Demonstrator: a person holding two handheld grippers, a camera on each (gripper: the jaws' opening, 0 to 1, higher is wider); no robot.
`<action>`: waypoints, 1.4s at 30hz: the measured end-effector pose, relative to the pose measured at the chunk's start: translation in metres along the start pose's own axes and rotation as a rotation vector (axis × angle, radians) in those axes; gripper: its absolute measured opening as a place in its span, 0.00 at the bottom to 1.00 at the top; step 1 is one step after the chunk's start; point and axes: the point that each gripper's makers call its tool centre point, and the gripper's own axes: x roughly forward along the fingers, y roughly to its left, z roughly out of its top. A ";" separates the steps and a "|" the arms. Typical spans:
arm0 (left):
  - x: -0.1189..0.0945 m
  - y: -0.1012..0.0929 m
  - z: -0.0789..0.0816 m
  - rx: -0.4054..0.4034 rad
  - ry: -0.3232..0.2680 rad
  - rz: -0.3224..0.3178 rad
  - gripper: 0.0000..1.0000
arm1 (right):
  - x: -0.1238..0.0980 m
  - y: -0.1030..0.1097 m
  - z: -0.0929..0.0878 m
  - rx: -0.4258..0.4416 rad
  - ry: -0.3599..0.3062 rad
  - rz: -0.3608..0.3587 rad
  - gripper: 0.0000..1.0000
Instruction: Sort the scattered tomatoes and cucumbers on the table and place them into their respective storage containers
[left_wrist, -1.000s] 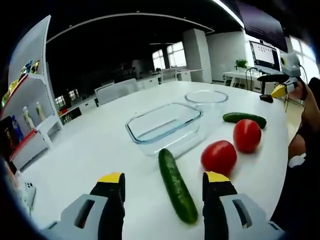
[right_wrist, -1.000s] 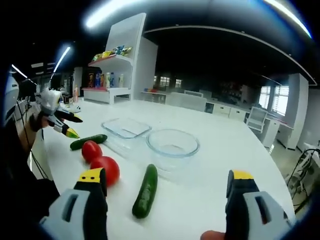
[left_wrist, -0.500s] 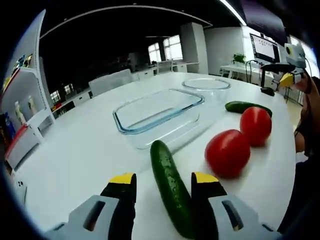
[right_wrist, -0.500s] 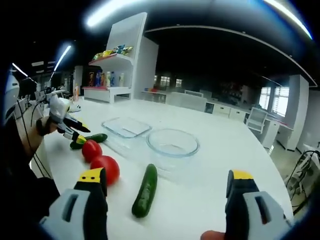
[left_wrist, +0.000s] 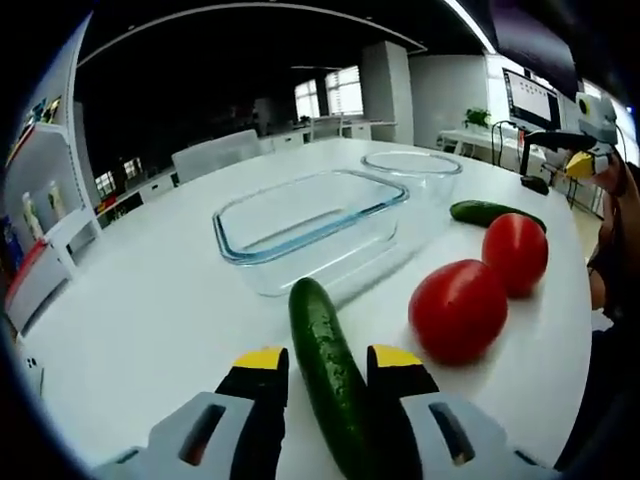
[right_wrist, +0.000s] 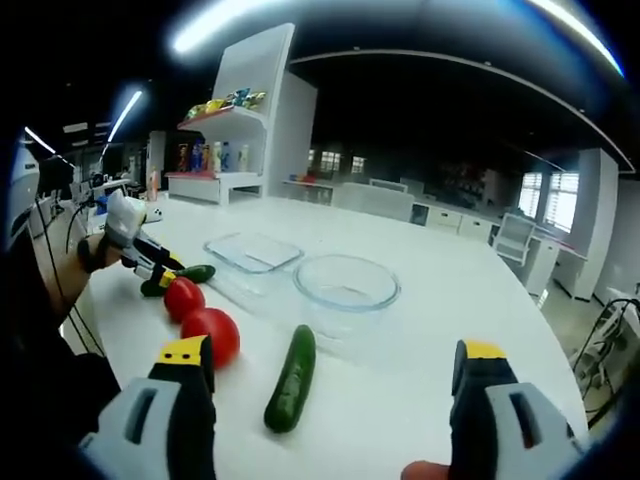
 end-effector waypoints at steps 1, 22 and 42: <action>0.000 0.000 0.000 0.000 0.000 0.000 0.31 | 0.000 0.000 0.000 0.000 -0.001 -0.001 0.95; 0.004 -0.005 -0.004 -0.009 0.035 -0.022 0.30 | 0.001 0.006 -0.001 -0.011 0.005 0.013 0.94; 0.007 -0.004 -0.006 0.031 0.055 -0.269 0.26 | 0.003 0.005 -0.005 -0.014 0.015 0.015 0.94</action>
